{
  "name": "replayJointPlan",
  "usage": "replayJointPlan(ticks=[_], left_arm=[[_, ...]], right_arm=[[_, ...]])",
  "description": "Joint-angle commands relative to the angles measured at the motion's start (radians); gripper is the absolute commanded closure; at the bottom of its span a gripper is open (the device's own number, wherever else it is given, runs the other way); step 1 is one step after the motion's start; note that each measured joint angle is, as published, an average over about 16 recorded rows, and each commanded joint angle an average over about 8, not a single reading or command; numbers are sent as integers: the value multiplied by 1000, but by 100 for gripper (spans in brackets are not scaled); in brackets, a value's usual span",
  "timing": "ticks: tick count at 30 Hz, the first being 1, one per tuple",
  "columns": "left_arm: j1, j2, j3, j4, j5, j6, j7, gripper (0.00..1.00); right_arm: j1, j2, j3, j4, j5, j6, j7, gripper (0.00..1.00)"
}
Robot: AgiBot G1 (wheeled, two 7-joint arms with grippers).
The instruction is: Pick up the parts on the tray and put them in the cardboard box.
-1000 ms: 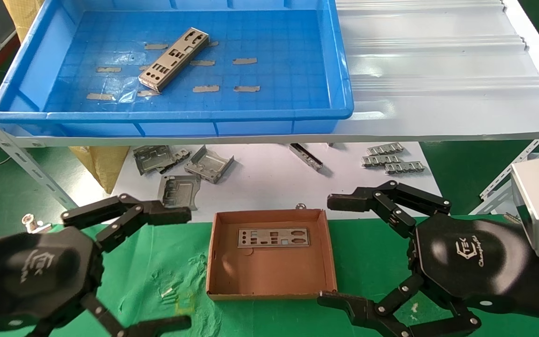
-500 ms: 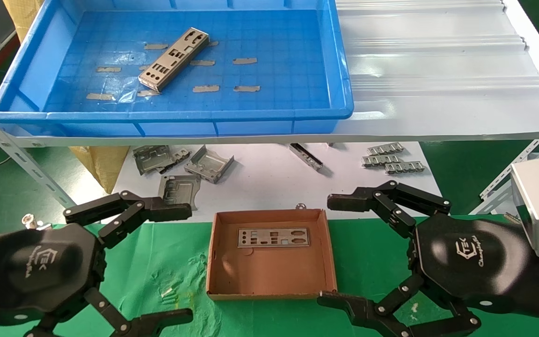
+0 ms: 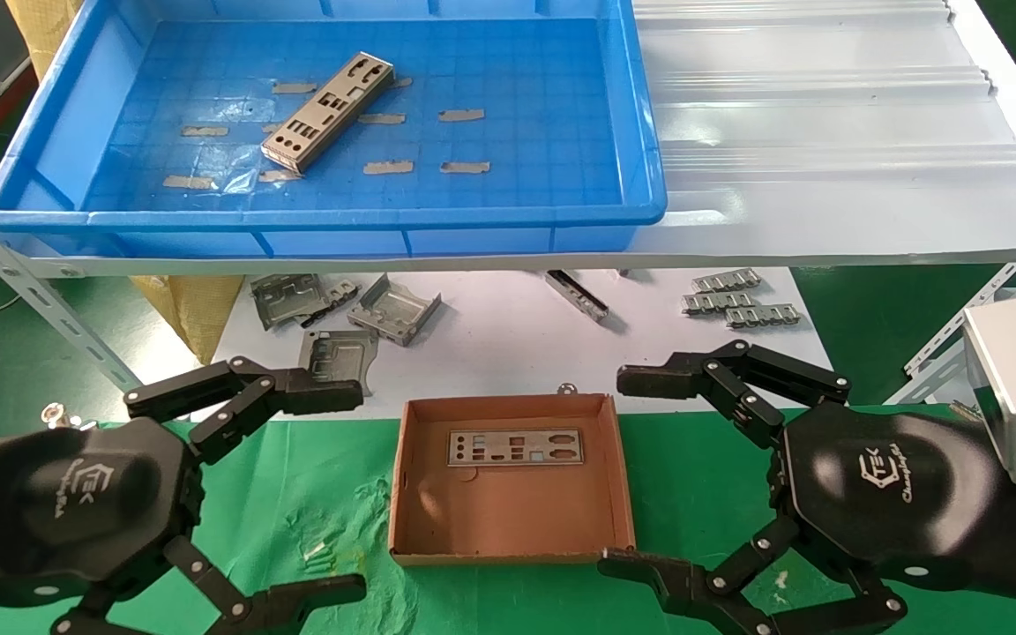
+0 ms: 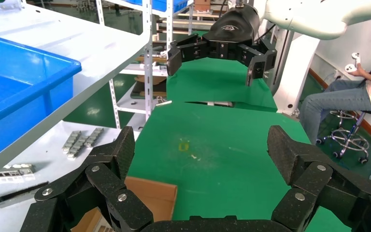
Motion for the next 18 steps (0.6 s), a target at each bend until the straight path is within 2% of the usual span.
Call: replayJointPlan(ticks=[1,18], left_arm=[[0,1,0,1,1,0,0,0],[-2,2,2,4,2,0,2,0]], right_arm=[[0,0,0,0,0,0,0,0],[0,0,0,0,0,0,0,0]])
